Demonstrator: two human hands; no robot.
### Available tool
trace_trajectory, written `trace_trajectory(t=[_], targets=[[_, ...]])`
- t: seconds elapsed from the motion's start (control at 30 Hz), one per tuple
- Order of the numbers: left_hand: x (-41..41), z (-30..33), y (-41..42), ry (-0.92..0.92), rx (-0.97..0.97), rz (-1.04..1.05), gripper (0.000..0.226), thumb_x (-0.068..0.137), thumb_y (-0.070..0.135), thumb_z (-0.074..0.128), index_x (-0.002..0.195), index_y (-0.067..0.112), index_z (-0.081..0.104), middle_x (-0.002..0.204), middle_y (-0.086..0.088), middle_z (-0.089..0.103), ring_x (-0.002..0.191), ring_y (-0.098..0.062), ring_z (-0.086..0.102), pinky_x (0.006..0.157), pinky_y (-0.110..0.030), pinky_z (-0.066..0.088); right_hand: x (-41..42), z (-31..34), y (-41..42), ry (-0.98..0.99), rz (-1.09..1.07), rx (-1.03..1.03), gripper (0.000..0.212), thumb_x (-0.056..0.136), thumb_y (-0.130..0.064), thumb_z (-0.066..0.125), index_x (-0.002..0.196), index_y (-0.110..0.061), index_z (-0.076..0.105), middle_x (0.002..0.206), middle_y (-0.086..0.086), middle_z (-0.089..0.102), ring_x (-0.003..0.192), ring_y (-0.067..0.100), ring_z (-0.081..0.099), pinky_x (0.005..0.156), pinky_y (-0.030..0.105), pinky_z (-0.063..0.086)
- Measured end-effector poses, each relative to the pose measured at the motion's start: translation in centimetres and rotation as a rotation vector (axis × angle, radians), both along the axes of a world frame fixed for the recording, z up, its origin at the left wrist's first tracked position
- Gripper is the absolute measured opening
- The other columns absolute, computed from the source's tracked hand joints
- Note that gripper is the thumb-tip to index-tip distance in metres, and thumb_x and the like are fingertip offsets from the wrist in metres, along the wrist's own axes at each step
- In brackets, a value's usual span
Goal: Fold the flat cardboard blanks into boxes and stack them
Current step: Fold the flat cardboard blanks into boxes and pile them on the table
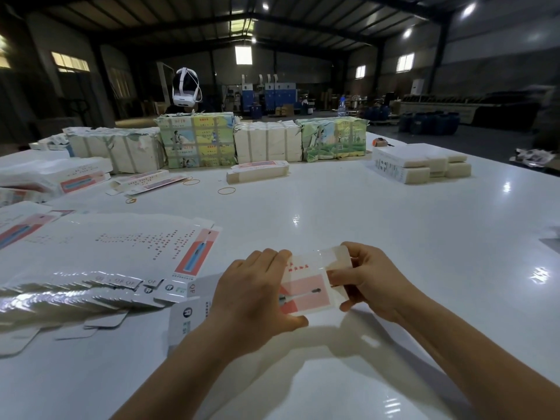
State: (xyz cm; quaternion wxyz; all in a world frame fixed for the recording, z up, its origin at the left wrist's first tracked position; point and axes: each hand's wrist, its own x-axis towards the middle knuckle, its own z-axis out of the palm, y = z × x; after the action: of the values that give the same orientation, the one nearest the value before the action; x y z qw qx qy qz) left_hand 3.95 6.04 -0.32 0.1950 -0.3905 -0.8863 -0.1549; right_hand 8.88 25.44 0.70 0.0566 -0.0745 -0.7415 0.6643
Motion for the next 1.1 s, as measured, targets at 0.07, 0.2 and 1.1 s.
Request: trace_trajectory(t=[0.07,0.2,1.1], targets=[[0.1,-0.1,-0.1,-0.009,-0.001,-0.004,0.08,0.051,0.061,0.069,0.117,0.016,0.058,0.091,0.003,0.064,0.065,-0.01,0.049,0.061,-0.016,0.041,0.1,0.1,0.2,-0.046,0.047,-0.103,0.024,0.082,0.009,0.061,0.097,-0.01,0.064,0.09,0.01,0.074,0.078,0.031,0.072,0.047,0.031,0.056],[0.0,0.0,-0.3,0.004,-0.02,0.0,0.079,0.053,0.061,0.068,0.117,0.016,0.057,0.09,0.005,0.062,0.064,-0.01,0.048,0.059,-0.014,0.038,0.2,0.2,0.4,-0.094,0.148,-0.195,0.025,0.083,0.004,0.064,0.106,-0.006,0.065,0.096,0.02,0.071,0.07,0.028,0.067,0.043,0.027,0.053],[-1.5,-0.1,-1.6,-0.18,0.034,0.146,0.061,0.069,0.071,0.062,0.115,0.036,0.04,0.119,0.014,0.059,0.079,-0.008,0.056,0.064,-0.015,0.04,0.6,-2.2,-3.5,0.39,-0.289,0.485,0.018,0.088,-0.008,0.063,0.098,-0.018,0.074,0.092,-0.015,0.064,0.083,0.003,0.061,0.072,0.027,0.052]])
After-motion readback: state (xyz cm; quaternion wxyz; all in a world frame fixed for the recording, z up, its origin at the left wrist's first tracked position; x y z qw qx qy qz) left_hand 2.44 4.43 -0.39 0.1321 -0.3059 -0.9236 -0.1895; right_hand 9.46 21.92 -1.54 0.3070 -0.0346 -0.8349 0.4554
